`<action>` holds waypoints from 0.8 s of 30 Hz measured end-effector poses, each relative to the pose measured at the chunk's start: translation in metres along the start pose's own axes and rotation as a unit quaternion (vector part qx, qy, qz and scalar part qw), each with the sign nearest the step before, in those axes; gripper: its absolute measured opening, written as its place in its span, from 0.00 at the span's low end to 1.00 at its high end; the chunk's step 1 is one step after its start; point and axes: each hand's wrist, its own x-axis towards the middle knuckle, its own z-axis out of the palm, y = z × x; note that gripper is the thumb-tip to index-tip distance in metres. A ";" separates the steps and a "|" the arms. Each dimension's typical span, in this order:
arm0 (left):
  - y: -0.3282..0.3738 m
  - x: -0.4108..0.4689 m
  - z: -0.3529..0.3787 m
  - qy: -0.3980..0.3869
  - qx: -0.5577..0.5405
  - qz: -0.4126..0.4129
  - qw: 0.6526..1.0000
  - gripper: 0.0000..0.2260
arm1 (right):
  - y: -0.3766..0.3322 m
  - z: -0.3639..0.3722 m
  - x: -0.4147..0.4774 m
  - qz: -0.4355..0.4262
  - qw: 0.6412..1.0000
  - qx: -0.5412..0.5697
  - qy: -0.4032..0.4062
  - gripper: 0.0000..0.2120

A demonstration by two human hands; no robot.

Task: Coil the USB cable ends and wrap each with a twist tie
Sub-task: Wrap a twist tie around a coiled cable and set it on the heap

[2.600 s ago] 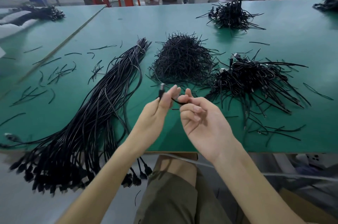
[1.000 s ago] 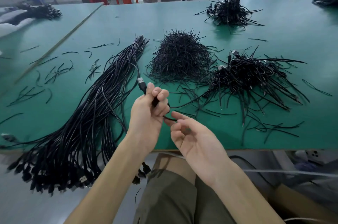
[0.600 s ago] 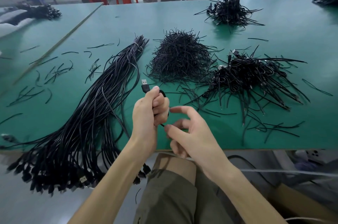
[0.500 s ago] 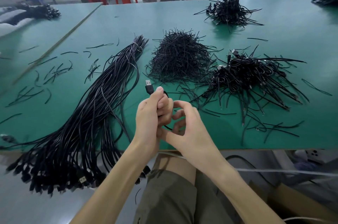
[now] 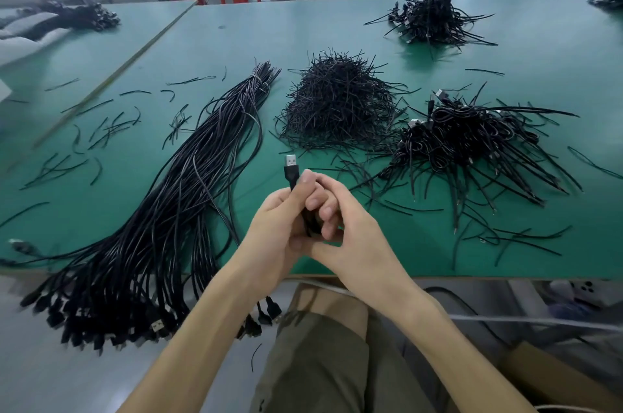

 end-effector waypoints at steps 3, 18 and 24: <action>0.005 -0.002 -0.009 -0.054 0.012 -0.017 0.998 0.16 | 0.002 -0.001 0.002 -0.004 1.000 0.022 0.013 0.28; 0.040 -0.011 -0.029 -0.085 0.312 -0.043 0.945 0.10 | 0.006 0.010 0.000 -0.047 0.993 0.088 0.059 0.32; 0.035 -0.010 -0.013 -0.033 0.355 -0.001 0.934 0.07 | 0.011 0.002 0.002 -0.040 0.990 0.115 0.074 0.31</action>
